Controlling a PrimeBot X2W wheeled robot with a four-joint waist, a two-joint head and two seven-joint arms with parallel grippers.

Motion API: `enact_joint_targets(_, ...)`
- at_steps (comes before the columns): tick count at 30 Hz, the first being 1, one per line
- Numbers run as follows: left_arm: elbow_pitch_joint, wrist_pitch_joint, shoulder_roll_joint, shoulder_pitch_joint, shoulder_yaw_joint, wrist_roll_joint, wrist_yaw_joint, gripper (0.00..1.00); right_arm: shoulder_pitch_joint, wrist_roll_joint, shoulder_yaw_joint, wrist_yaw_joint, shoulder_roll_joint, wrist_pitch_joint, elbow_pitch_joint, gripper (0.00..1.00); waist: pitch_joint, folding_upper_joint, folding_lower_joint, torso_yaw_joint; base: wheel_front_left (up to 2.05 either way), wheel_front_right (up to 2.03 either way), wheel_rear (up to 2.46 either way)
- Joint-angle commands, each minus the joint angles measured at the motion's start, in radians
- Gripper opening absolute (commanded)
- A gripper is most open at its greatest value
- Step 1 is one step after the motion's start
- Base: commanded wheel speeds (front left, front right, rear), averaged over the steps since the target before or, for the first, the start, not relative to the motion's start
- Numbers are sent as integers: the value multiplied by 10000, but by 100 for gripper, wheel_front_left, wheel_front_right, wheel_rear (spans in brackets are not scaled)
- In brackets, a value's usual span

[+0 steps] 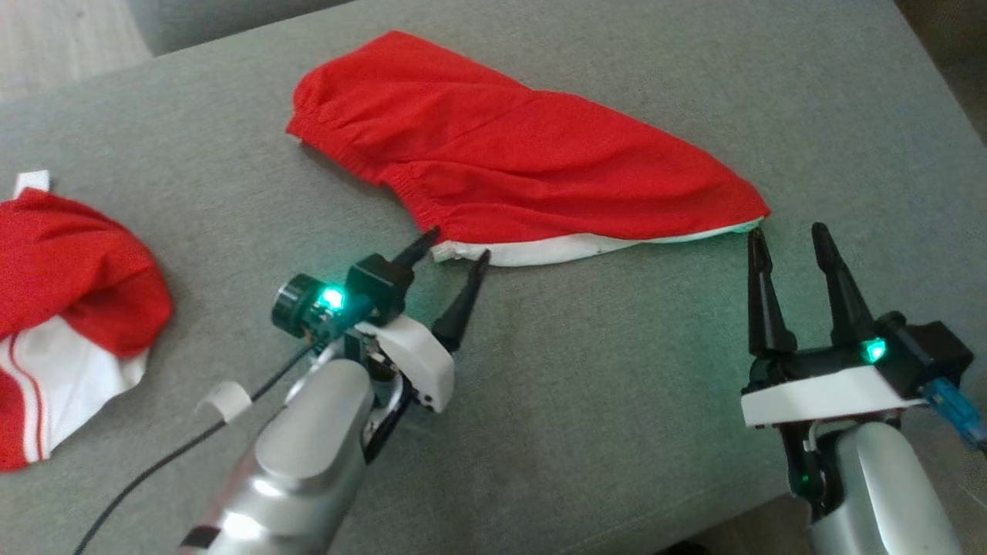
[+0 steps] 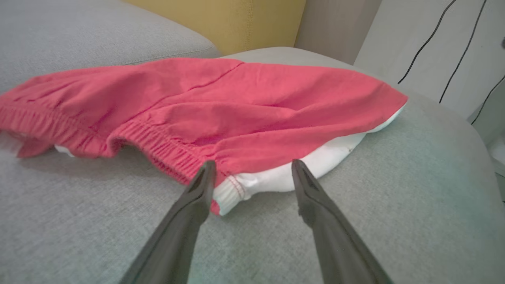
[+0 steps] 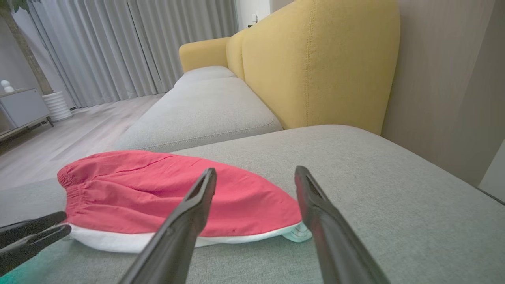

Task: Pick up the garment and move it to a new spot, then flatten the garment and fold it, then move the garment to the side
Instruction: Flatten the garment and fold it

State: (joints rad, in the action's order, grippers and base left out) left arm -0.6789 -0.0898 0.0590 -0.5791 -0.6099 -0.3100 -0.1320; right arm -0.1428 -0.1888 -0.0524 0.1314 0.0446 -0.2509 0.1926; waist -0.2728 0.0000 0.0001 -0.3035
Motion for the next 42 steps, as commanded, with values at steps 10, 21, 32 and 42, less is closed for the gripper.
enact_joint_targets(10, -660, -709, 264, -741, 464, -117, 380, 100, -224, -160, -102, -7, 56, -108, -400, 100, -122, 0, -1, -152, 0, 0, 0)
enact_joint_targets(21, -1383, -800, 118, -645, 135, -294, 354, 100, -209, -103, -189, -7, 56, -108, -200, 100, 157, 0, -1, -74, 0, 0, 0)
enact_joint_targets(32, -1583, -850, 23, -802, -229, -575, 184, 100, -226, -63, -206, -7, 56, -109, -173, 100, 213, 0, -1, -118, 0, 0, 0)
enact_joint_targets(42, -1492, -1098, -6, -1052, -499, -770, 96, 100, -233, -93, -191, -7, 56, -109, -140, 100, 137, 0, -1, -177, 0, 0, 0)
